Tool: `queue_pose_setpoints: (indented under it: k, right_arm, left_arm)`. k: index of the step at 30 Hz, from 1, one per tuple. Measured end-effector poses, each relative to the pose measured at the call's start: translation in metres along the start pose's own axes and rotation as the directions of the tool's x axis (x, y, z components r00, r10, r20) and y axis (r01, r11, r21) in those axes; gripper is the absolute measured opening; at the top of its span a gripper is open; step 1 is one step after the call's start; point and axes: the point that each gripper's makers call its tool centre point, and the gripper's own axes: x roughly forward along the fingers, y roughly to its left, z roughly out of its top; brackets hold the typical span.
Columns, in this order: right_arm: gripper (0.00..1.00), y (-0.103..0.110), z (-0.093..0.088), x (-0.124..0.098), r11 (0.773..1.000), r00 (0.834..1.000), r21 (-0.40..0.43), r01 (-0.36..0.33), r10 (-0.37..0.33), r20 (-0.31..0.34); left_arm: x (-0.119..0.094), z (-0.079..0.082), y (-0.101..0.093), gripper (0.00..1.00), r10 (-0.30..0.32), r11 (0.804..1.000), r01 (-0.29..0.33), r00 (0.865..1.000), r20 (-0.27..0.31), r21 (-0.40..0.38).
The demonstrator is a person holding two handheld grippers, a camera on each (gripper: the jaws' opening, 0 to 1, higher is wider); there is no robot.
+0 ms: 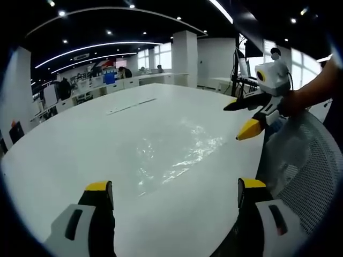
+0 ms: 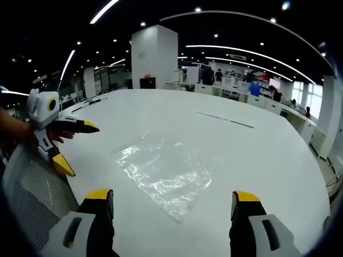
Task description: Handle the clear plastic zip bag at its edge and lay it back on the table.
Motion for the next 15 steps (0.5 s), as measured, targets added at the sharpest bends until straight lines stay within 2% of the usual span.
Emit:
queue_pose_setpoints:
  k: [5,9,13,15]
  right_arm:
    - [0.92,-0.001,-0.002,0.000,1.000,1.000,-0.009,0.001,-0.001,-0.008]
    - [0.92,-0.002,-0.003,0.000,1.000,1.000,-0.009,0.005,-0.005,-0.014]
    - [0.92,-0.004,-0.003,-0.001,1.000,1.000,-0.008,0.013,-0.013,-0.016]
    - [0.92,-0.004,-0.004,-0.001,1.000,1.000,0.000,0.011,-0.011,-0.021]
  left_arm:
    - [-0.004,0.006,0.013,0.96,0.026,0.994,-0.021,0.999,0.047,-0.108]
    - [-0.004,0.002,0.023,0.95,0.042,0.991,-0.036,0.998,0.047,-0.130]
    - [-0.002,-0.003,0.023,0.95,0.039,0.992,-0.035,0.999,0.032,-0.118]
    - [-0.003,-0.001,0.023,0.95,0.039,0.993,-0.035,0.999,0.035,-0.110]
